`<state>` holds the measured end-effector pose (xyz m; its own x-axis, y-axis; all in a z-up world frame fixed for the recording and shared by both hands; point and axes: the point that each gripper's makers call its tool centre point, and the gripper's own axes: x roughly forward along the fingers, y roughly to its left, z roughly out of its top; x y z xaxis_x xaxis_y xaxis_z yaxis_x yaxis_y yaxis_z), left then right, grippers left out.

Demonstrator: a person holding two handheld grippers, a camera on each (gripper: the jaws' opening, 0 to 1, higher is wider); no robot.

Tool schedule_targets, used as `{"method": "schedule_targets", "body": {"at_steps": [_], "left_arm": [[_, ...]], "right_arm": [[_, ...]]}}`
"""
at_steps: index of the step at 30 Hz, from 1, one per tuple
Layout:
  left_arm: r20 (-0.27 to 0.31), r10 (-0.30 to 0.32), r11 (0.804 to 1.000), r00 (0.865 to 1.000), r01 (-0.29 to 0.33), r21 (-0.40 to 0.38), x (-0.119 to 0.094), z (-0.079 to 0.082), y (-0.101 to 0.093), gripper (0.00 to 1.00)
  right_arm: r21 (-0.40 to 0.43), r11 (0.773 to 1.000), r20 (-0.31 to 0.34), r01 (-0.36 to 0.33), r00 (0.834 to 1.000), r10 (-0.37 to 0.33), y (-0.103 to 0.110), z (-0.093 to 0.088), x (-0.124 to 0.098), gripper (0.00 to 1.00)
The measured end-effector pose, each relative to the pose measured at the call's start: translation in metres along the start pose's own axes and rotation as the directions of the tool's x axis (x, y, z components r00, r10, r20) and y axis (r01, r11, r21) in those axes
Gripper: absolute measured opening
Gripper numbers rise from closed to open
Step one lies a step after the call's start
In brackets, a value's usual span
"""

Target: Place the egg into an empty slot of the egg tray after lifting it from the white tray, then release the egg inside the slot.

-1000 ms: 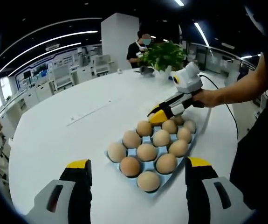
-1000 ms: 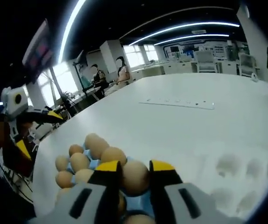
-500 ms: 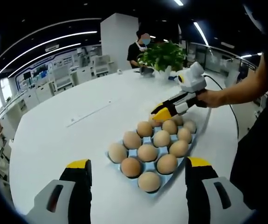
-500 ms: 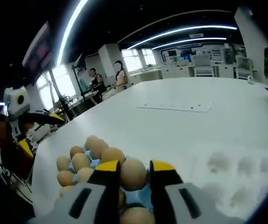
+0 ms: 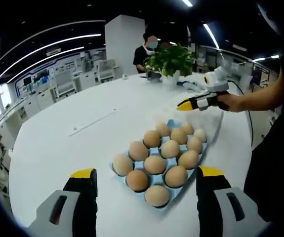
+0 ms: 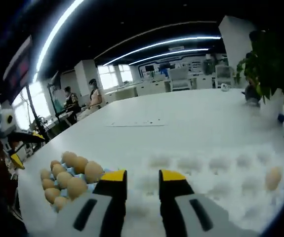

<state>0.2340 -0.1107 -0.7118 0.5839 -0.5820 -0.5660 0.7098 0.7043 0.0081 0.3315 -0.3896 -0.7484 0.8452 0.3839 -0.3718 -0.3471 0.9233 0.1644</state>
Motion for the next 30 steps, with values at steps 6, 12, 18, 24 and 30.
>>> {"method": "schedule_targets", "body": {"at_steps": [6,12,18,24,30], "left_arm": [[-0.008,0.011,1.000,1.000,-0.011,-0.006,-0.001,-0.004,0.005,0.83],[-0.008,0.010,1.000,1.000,-0.010,-0.006,0.000,-0.004,0.005,0.83],[-0.012,0.011,1.000,1.000,-0.011,-0.008,0.000,-0.005,0.006,0.83],[-0.008,0.014,1.000,1.000,-0.014,-0.012,0.000,-0.004,0.006,0.84],[-0.012,0.016,1.000,1.000,-0.016,-0.011,-0.002,-0.006,0.006,0.84]], "right_arm": [[-0.049,0.939,0.123,0.341,0.935,-0.333,-0.092,0.023,-0.042,0.27],[0.011,0.880,0.079,0.475,0.877,-0.475,-0.148,0.007,-0.064,0.30],[0.009,0.879,0.024,0.476,0.879,-0.477,-0.158,-0.007,-0.061,0.29],[-0.003,0.874,0.001,0.486,0.874,-0.486,-0.168,-0.013,-0.056,0.30],[0.007,0.885,-0.012,0.465,0.885,-0.465,-0.174,-0.018,-0.051,0.29]]}}
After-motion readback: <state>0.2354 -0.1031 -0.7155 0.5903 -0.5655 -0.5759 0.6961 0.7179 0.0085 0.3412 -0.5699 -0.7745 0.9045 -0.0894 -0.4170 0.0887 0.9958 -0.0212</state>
